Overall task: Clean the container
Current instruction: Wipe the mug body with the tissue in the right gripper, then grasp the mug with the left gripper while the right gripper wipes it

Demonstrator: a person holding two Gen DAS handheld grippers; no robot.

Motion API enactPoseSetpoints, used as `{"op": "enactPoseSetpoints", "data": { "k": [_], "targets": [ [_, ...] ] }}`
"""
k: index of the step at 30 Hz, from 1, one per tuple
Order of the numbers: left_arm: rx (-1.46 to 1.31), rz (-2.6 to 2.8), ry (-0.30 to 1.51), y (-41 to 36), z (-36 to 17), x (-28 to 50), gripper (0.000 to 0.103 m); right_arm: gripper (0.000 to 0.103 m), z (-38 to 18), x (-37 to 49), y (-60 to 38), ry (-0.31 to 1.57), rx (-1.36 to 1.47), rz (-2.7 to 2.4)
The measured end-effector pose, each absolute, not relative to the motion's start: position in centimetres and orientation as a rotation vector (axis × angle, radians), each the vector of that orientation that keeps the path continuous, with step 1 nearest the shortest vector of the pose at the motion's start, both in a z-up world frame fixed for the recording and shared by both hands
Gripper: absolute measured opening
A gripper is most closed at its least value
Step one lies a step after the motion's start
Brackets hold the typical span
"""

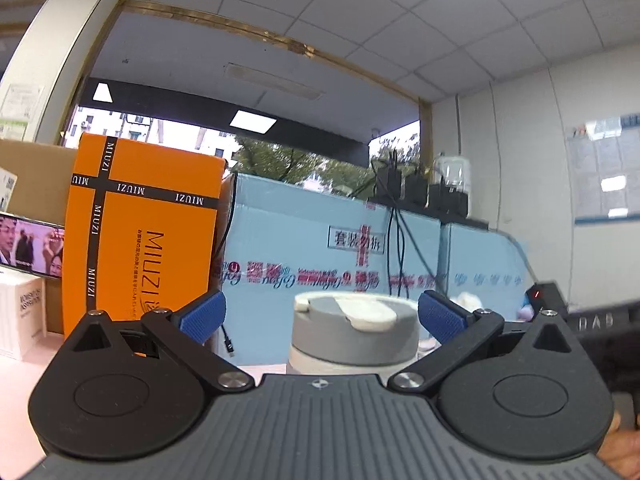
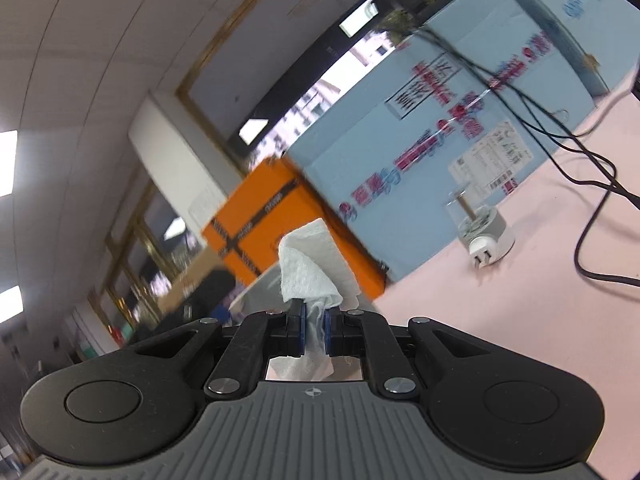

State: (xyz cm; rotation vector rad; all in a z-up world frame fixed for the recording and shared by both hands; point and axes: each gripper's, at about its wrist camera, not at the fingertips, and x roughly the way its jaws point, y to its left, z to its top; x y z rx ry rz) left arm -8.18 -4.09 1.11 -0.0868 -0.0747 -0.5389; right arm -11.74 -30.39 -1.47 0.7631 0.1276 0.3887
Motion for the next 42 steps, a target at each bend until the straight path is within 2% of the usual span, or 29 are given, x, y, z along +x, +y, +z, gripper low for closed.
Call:
{"op": "enactPoseSetpoints", "data": {
  "k": [11, 17, 21, 23, 24, 37, 42],
  "targets": [
    [-0.052, -0.301, -0.038, -11.3, 1.3, -8.3, 0.103, 0.008, -4.6, -11.4, -34.5, 0.092, 1.003, 0.349],
    [-0.057, -0.056, -0.010, -14.2, 0.2, -7.1, 0.103, 0.009, -5.2, -11.2, -34.8, 0.118, 1.025, 0.334],
    [-0.011, -0.048, -0.068, -14.6, 0.3, -7.4, 0.103, 0.009, -5.3, -11.2, -34.7, 0.131, 1.026, 0.340],
    [0.002, -0.067, -0.046, -14.5, 0.4, -7.1, 0.082, 0.009, -5.3, -11.2, -34.6, 0.131, 1.026, 0.340],
    [-0.003, -0.089, -0.030, -14.2, 0.4, -6.8, 0.080, 0.009, -5.3, -11.2, -34.6, 0.131, 1.027, 0.339],
    [-0.003, -0.456, 0.030, -9.7, 1.3, -6.1, 0.079, 0.009, -5.1, -11.3, -34.3, 0.139, 1.003, 0.341],
    [0.088, -0.672, 0.015, -8.4, 1.5, -5.4, 0.079, 0.009, -5.0, -11.3, -34.1, 0.142, 0.998, 0.338]
  ]
}}
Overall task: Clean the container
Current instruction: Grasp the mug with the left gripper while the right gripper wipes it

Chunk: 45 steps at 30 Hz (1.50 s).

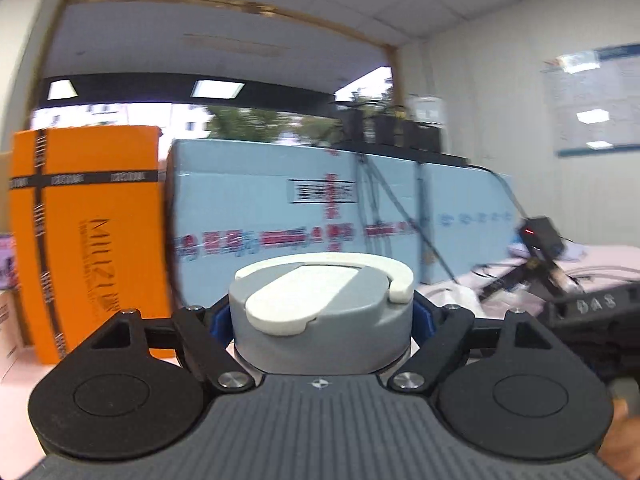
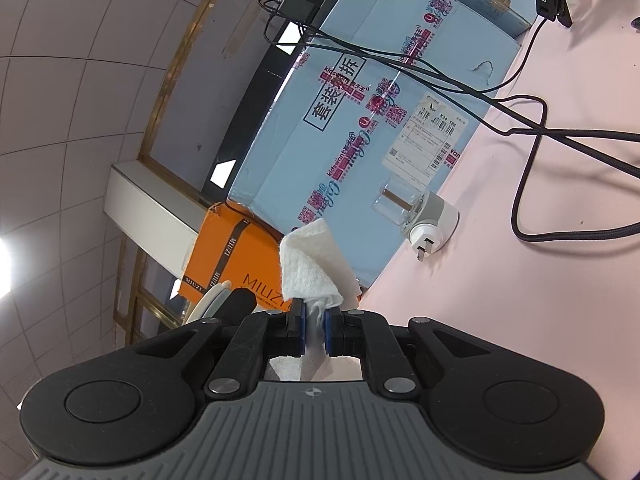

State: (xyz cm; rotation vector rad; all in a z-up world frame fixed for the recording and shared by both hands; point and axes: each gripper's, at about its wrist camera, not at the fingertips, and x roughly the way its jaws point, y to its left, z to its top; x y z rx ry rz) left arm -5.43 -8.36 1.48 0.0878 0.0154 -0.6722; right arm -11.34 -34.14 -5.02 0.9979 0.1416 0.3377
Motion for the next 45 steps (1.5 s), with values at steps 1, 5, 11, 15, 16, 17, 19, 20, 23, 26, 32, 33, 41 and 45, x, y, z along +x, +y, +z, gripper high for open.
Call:
{"op": "enactPoseSetpoints", "data": {
  "k": [1, 5, 11, 15, 16, 17, 19, 20, 23, 26, 32, 33, 41, 45],
  "targets": [
    [0.105, -0.707, 0.017, -8.2, 1.6, -5.3, 0.079, 0.009, -5.0, -11.3, -34.1, 0.139, 0.998, 0.336],
    [0.122, -0.785, 0.031, -7.8, 1.9, -4.6, 0.079, 0.009, -4.9, -11.4, -34.0, 0.135, 0.995, 0.334],
    [0.107, -0.753, 0.024, -7.8, 1.4, -4.5, 0.084, 0.009, -4.8, -11.1, -33.9, 0.131, 0.980, 0.331],
    [0.099, -0.753, 0.027, -7.8, 1.1, -4.4, 0.089, 0.009, -4.7, -11.2, -33.8, 0.127, 0.965, 0.320],
    [0.088, -0.756, 0.025, -7.6, 1.1, -4.5, 0.090, 0.009, -4.8, -11.2, -33.9, 0.124, 0.965, 0.316],
    [0.075, -0.760, 0.019, -7.3, 1.2, -4.5, 0.093, 0.009, -4.8, -11.3, -33.9, 0.120, 0.965, 0.312],
    [0.052, -0.767, 0.003, -6.9, 1.3, -4.7, 0.103, 0.009, -4.8, -11.3, -34.0, 0.117, 0.967, 0.307],
    [0.043, -0.770, -0.003, -6.6, 1.5, -4.7, 0.103, 0.009, -4.8, -11.2, -34.0, 0.117, 0.967, 0.306],
    [0.002, -0.777, -0.025, -5.7, 2.0, -5.0, 0.103, 0.009, -4.9, -10.9, -34.1, 0.119, 0.968, 0.302],
    [-0.067, -0.768, -0.050, -4.5, 2.7, -5.0, 0.103, 0.009, -4.7, -11.4, -33.8, 0.109, 0.955, 0.307],
    [-0.151, -0.623, -0.018, -3.0, 3.5, -4.0, 0.103, 0.009, -3.6, -12.7, -32.3, 0.079, 0.926, 0.384],
    [-0.146, -0.600, -0.008, -2.9, 3.4, -3.8, 0.103, 0.009, -3.3, -13.0, -31.9, 0.082, 0.917, 0.399],
    [-0.113, -0.520, 0.019, -3.2, 3.3, -3.2, 0.103, 0.009, -0.8, -13.3, -28.6, 0.084, 0.806, 0.458],
    [-0.113, -0.492, 0.001, -3.4, 3.1, -3.4, 0.103, 0.010, -0.3, -12.9, -27.2, 0.084, 0.715, 0.411]
  ]
}}
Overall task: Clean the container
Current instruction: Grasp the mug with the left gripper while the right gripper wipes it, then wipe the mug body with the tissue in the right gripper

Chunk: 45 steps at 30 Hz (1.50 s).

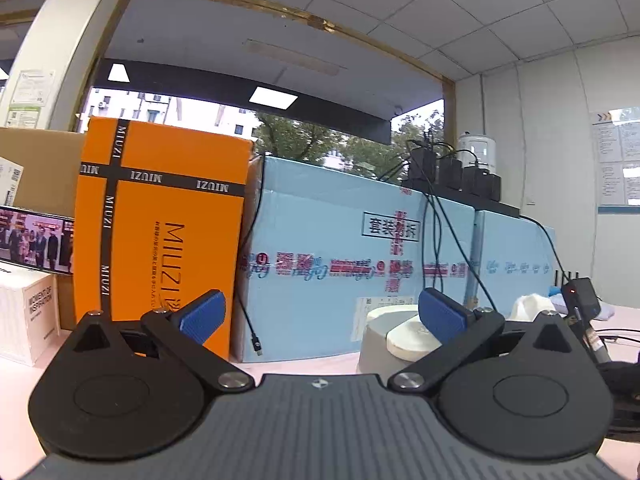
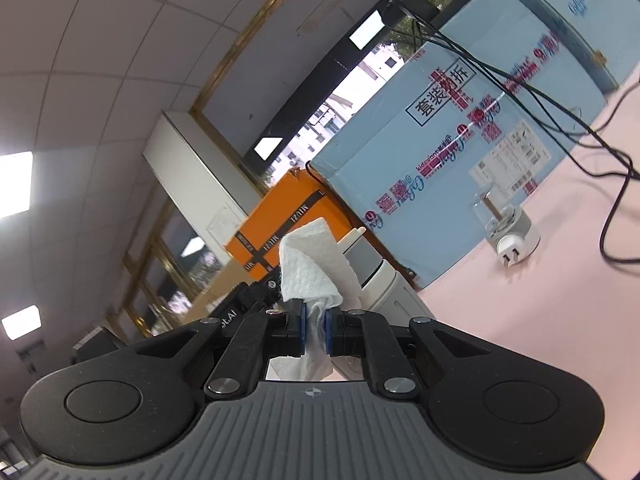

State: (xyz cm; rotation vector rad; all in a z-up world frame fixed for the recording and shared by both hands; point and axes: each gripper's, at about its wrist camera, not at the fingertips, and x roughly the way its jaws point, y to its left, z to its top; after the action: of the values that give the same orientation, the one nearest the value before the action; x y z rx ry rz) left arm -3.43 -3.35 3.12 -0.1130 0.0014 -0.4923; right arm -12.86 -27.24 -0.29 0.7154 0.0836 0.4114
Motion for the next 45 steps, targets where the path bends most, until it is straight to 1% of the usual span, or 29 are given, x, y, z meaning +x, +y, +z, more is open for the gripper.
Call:
{"op": "enactPoseSetpoints", "data": {
  "k": [11, 16, 25, 27, 34, 45],
  "targets": [
    [-0.162, -0.512, 0.026, -3.0, 2.9, -3.0, 0.103, 0.009, -0.5, -13.1, -25.3, 0.124, 0.576, 0.334],
    [-0.163, -0.517, 0.023, -3.1, 2.8, -3.1, 0.103, 0.009, -1.6, -12.7, -24.7, 0.224, 0.578, 0.302],
    [-0.169, -0.517, 0.027, -3.2, 2.8, -3.1, 0.103, 0.009, -2.1, -11.9, -24.4, 0.340, 0.589, 0.278],
    [-0.170, -0.517, 0.027, -3.2, 2.8, -3.1, 0.103, 0.009, -1.9, -11.9, -24.4, 0.340, 0.599, 0.284],
    [-0.170, -0.515, 0.025, -3.1, 2.8, -3.1, 0.103, 0.009, 0.8, -13.1, -24.6, 0.252, 0.575, 0.307],
    [-0.172, -0.519, 0.024, -3.1, 2.7, -3.1, 0.103, 0.009, -1.5, -11.5, -23.8, 0.376, 0.546, 0.278]
  ]
}}
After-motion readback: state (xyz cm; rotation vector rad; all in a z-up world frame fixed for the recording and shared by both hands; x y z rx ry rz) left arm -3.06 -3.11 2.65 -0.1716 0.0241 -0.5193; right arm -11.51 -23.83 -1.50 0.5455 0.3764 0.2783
